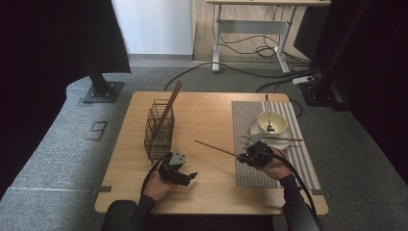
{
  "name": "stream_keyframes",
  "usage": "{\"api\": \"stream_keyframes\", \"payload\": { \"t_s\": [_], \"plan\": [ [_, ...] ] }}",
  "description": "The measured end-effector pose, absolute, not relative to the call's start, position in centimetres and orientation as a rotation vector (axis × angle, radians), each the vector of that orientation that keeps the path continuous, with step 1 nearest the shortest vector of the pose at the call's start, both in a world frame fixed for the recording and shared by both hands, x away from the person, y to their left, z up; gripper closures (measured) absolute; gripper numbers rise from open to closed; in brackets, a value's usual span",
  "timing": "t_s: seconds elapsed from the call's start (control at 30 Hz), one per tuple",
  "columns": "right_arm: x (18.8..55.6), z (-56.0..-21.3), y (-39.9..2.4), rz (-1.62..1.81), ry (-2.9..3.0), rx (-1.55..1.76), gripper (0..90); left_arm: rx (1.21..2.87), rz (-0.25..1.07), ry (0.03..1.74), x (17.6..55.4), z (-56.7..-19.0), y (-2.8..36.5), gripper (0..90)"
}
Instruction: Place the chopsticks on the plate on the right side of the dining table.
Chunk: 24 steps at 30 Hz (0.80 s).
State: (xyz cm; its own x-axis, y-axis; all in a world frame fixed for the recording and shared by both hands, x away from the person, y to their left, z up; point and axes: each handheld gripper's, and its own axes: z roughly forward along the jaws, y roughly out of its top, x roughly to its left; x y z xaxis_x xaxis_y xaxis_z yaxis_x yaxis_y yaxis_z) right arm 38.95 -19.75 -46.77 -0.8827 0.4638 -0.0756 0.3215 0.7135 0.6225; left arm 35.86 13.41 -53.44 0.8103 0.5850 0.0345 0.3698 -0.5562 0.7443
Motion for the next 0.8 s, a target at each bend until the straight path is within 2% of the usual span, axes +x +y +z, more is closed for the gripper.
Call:
{"api": "stream_keyframes", "payload": {
  "t_s": [0.3, 0.8],
  "plan": [
    [39.6, -46.9, -21.4, 0.915, 2.662, 0.727, 83.1, 2.287, 0.358, 0.702, 36.1, -54.5, 12.7, 0.0],
    [40.6, -46.9, -24.5, 0.878, 2.589, 0.864, 83.2, 2.336, 0.306, 0.702, 36.3, -55.5, 12.2, 0.0]
  ]
}}
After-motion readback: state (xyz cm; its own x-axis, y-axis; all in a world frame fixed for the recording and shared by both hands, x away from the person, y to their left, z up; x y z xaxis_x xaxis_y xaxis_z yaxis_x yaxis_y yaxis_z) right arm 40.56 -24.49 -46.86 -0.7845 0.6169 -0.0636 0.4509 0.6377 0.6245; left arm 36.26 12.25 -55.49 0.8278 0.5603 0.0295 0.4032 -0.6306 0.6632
